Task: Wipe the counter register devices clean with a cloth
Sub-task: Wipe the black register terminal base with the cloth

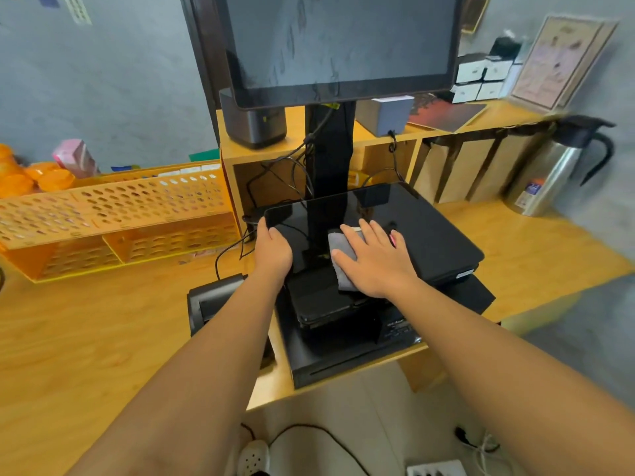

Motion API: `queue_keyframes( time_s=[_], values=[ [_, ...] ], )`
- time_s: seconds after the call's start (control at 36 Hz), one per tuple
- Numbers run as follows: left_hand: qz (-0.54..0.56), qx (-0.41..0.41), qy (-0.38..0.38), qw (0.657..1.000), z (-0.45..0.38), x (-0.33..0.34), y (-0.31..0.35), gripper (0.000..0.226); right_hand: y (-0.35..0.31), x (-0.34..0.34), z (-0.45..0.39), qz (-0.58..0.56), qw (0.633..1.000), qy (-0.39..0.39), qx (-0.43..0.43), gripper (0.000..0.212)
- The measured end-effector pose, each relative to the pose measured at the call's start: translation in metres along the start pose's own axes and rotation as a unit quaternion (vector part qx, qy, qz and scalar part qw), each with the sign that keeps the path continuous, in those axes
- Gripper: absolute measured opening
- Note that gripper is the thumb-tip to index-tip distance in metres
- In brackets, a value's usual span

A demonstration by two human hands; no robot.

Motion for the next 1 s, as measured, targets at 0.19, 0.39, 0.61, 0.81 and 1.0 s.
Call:
queue_keyframes(
  time_s=[0.19, 0.39, 0.61, 0.81, 1.0],
  values=[
    [0.004, 0.000, 0.008, 1.000, -0.004, 0.002, -0.003, 0.052, 0.005, 0.005, -0.034, 0.000, 1.000, -0.005, -0.002, 0.068],
    [-0.011, 0.019, 0.020, 1.000, -0.011, 0.006, -0.010, 0.052, 0.004, 0.014, -0.082, -0.003, 1.000, -0.011, 0.011, 0.070],
    [-0.042, 0.047, 0.027, 0.998, -0.019, 0.009, -0.011, 0.053, -0.001, 0.019, -0.135, -0.004, 0.999, -0.024, 0.030, 0.068],
    [-0.058, 0.059, 0.024, 0.996, -0.019, 0.008, -0.011, 0.053, -0.002, 0.019, -0.147, 0.002, 0.999, -0.020, 0.031, 0.065],
    [-0.060, 0.060, 0.022, 0.996, -0.017, 0.006, -0.010, 0.053, -0.001, 0.016, -0.125, -0.011, 0.999, -0.014, 0.027, 0.066]
  ],
)
Point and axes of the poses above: each hand's wrist, its own z-axis away from the middle knuckle, its own x-axis out of the palm, y = z × x, the point moved 1 cm from there along -z, towards the middle knuckle, and after that the axes turned 14 degrees about y, right-handed, at the moved point
